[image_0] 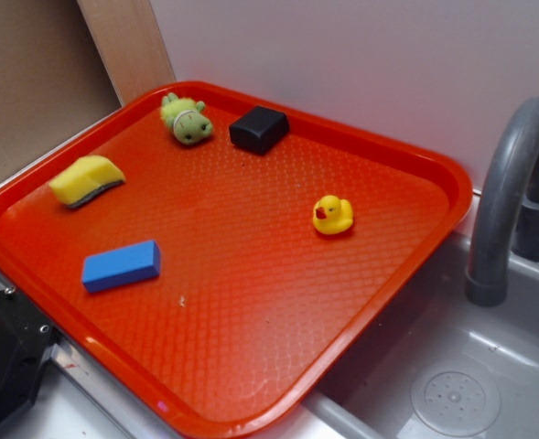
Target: Grab the blue block.
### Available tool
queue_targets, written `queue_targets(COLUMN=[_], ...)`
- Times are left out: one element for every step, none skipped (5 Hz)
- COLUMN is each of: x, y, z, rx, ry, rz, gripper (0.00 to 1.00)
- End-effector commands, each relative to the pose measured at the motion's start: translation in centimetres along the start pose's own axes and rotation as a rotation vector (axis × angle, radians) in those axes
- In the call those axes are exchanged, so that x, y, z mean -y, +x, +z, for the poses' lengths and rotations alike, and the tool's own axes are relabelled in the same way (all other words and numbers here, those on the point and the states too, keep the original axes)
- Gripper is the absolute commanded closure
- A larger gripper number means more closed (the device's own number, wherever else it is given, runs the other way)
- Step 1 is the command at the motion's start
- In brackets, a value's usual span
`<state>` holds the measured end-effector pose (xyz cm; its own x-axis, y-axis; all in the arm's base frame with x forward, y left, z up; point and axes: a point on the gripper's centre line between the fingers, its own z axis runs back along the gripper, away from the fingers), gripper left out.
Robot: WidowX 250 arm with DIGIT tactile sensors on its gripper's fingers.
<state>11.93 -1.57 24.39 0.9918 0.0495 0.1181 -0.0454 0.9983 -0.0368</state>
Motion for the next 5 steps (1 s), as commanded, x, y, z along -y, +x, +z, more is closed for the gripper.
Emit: queue_targets(x=[0.0, 1.5, 1.8, 1.4, 0.1], y=[0.0, 3.9, 6.0, 6.6, 4.7], z=[0.0, -1.6, -4.1, -7.7, -12.0], rx=[0.0, -0.001, -0.07, -0.033, -0.06], ry=[0.0, 0.024, 0.1, 0.163, 0.127], rz=[0.0, -0.062, -0.19, -0.385, -0.558], gripper=[0.0, 0.0, 0.0, 0.0, 0.0])
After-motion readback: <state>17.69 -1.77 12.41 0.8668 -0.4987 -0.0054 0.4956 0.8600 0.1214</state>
